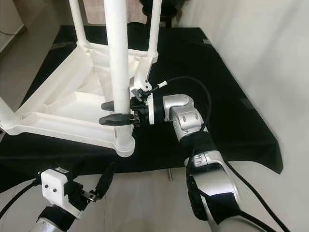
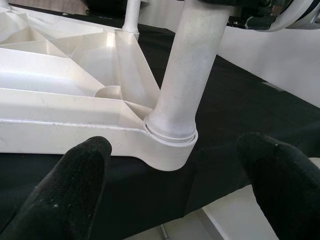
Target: Building children table
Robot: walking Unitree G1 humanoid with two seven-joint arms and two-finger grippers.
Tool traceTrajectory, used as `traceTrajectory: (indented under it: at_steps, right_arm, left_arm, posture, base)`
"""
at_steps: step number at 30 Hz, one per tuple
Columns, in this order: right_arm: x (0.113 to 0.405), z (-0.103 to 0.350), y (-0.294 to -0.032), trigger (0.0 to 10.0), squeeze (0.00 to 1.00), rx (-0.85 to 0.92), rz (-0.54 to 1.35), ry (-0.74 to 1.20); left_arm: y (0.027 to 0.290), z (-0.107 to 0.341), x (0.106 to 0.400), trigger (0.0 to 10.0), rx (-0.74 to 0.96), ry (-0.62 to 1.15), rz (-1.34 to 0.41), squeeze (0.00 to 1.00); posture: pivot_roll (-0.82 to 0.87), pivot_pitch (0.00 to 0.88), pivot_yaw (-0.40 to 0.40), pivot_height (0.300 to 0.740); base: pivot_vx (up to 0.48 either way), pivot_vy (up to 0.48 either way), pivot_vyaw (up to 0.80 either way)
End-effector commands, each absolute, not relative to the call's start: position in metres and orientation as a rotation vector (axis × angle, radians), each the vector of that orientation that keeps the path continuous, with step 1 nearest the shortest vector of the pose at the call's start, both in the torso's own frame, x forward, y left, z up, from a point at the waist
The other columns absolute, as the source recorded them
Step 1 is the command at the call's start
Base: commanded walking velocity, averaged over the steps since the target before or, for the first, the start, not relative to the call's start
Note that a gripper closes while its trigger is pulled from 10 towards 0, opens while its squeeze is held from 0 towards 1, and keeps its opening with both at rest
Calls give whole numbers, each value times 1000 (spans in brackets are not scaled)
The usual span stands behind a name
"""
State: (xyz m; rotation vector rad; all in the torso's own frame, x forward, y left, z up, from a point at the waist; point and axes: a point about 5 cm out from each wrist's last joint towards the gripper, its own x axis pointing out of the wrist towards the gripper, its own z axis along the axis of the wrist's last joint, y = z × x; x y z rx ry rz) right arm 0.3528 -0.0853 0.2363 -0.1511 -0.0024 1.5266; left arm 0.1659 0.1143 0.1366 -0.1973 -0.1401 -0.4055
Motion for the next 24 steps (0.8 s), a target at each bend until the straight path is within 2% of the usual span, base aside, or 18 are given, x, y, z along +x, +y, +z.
traceTrajectory:
  at_steps: [1,2,4,5,6,7,8,9,10,11,13,19,20,24]
  right_arm:
    - [358,231,-97,0,0,-151,1378,15]
    - [360,230,-103,0,0,-155,1283,15]
    - [368,222,-117,0,0,-71,872,26]
    - [368,222,-117,0,0,-71,872,26]
    - [370,217,-122,0,0,-48,728,31]
    - [348,191,-124,0,0,-58,520,99]
    - [348,191,-124,0,0,-58,520,99]
    - [329,176,-129,0,0,-67,377,143]
    - [329,176,-129,0,0,-67,377,143]
    - [310,164,-127,0,0,-67,317,175]
    - [300,153,-124,0,0,-59,287,202]
    - [309,155,-99,0,0,-48,348,189]
    - [310,156,-96,10000,0,-43,359,198]
    - [310,160,-89,10000,0,-23,394,196]
  left_arm:
    - [113,138,163,10000,-187,-132,-411,0]
    - [114,138,163,10000,-187,-132,-411,0]
    - [115,138,163,10000,-186,-133,-406,0]
    - [115,138,163,10000,-186,-133,-406,0]
    - [117,138,163,10000,-185,-133,-404,0]
    - [118,139,163,10000,-183,-134,-402,0]
    - [118,139,163,10000,-183,-134,-402,0]
    - [119,139,164,10000,-183,-134,-401,0]
    - [119,139,164,10000,-183,-134,-401,0]
    - [120,139,165,10000,-181,-133,-406,0]
    - [120,138,168,10000,-181,-131,-416,0]
    - [121,136,175,10000,-181,-129,-428,0]
    - [122,136,175,10000,-178,-134,-415,0]
    - [122,136,175,10000,-176,-139,-401,0]
  posture:
    - [67,149,-71,740]
    - [67,149,-71,740]
    - [51,151,-75,740]
    - [51,151,-75,740]
    - [46,152,-73,740]
    - [25,154,-58,740]
    - [25,154,-58,740]
    - [25,154,-58,740]
    - [25,154,-58,740]
    - [13,151,-43,740]
    - [9,131,-35,740]
    - [19,118,-47,740]
    - [20,113,-47,740]
    - [18,111,-51,740]
  base:
    - [0,0,0]
    - [0,0,0]
    - [0,0,0]
    - [0,0,0]
    - [0,0,0]
    - [0,0,0]
    - [0,0,0]
    - [0,0,0]
    - [0,0,0]
    - [0,0,0]
    - [0,0,0]
    - [0,0,0]
    - [0,0,0]
    - [0,0,0]
